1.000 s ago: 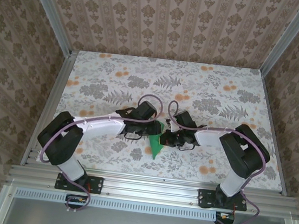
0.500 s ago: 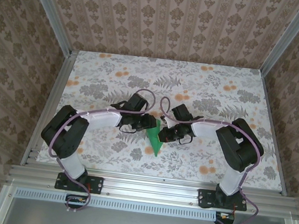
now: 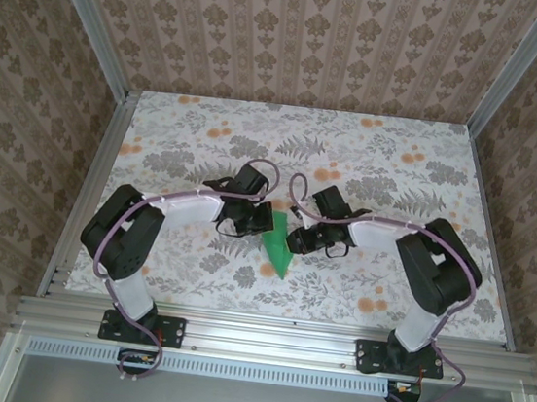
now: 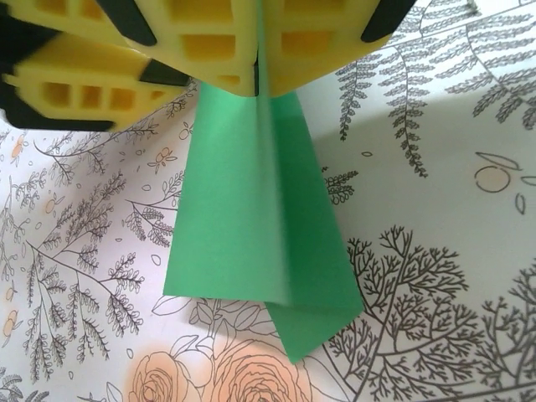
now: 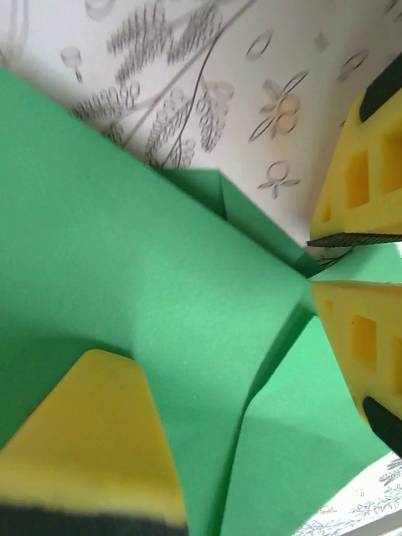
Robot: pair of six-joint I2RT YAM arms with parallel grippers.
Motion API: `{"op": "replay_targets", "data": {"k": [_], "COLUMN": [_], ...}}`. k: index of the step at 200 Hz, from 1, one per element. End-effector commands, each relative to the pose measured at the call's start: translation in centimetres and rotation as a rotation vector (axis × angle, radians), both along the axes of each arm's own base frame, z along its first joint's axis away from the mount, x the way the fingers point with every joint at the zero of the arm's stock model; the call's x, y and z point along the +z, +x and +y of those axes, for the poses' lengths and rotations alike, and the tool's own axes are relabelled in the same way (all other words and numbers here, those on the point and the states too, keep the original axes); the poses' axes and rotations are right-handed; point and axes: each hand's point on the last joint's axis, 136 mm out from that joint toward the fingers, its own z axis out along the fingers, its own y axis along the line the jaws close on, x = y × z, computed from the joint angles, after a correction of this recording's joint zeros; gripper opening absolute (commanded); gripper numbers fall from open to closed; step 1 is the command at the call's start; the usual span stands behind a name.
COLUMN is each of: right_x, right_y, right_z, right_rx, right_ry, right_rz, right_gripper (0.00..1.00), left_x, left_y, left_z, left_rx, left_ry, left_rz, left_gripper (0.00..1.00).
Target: Fold a paper plane with a square sheet of paper (pick it up from the middle)
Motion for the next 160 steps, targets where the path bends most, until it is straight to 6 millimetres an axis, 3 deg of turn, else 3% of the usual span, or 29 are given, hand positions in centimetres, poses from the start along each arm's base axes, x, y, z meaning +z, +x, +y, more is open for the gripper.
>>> {"op": "replay_targets", "data": {"k": [1, 18, 27, 47, 68, 99, 126, 160], "right_x": [2.9, 3.8, 4.3, 5.4, 5.0, 5.0, 3.6, 2.1], "right_y": [1.6, 1.3, 1.1, -0.8, -2.4, -4.1, -5.0, -5.0], "right_z": [-1.5, -2.3, -2.6, -1.3, 0.0, 2.5, 4.2, 4.4], "right_rx": [-0.095, -0.131, -0.145, -0.073, 0.008, 0.133, 0.219, 0.204], "right_ry": [0.008, 0.026, 0.013, 0.005, -0.058, -0.120, -0.214, -0.279], "right_rz": [-0.174, -0.278, -0.351, -0.526, -0.660, -0.822, -0.902, -0.918], "right_gripper": [0.30, 0.31, 0.37, 0.40, 0.51, 0.55, 0.58, 0.58], "left_x": [-0.6, -0.6, -0.5, -0.4, -0.4, -0.5, -0.5, -0.5], "left_y": [-0.6, -0.6, -0.6, -0.6, -0.7, -0.6, -0.6, -0.7], "left_z": [0.9, 0.7, 0.6, 0.2, 0.2, 0.0, 0.0, 0.1], "left_rx": [0.063, 0.080, 0.084, 0.088, 0.094, 0.100, 0.105, 0.110], "left_ry": [0.061, 0.061, 0.064, 0.060, 0.065, 0.059, 0.058, 0.064], "left_rz": [0.055, 0.070, 0.072, 0.085, 0.100, 0.110, 0.115, 0.115], "left_gripper": [0.00, 0.00, 0.00, 0.00, 0.00, 0.00, 0.00, 0.00]}}
